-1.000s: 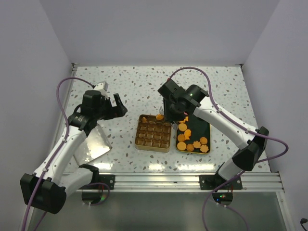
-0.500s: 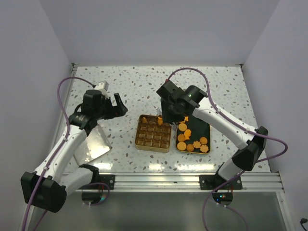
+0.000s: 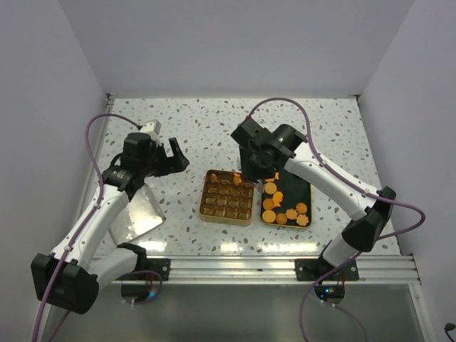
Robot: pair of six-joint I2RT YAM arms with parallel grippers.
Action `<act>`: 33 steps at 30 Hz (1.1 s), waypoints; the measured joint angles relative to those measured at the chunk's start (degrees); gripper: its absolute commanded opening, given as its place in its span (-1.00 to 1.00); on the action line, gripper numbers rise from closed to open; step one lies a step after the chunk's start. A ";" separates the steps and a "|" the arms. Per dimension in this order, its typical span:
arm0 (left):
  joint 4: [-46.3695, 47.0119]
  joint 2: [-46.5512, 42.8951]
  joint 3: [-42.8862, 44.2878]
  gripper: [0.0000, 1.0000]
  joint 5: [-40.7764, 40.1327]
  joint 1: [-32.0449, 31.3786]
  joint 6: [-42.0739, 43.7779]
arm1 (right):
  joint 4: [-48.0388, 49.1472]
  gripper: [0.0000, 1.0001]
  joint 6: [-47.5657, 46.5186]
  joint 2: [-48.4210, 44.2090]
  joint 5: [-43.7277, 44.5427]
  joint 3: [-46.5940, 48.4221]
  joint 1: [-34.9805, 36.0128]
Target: Pack the cookies
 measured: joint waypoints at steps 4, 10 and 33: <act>-0.07 0.00 0.00 1.00 -0.02 0.00 0.02 | -1.29 -0.10 0.20 -2.12 1.42 -1.22 -0.42; -0.11 0.00 0.00 1.00 0.02 0.00 0.02 | -2.78 -0.10 0.76 -12.37 2.62 -9.73 -3.67; -0.44 -0.13 0.02 1.00 2.40 0.00 0.04 | -1.46 -0.13 6.36 -22.05 -0.87 -30.27 -6.23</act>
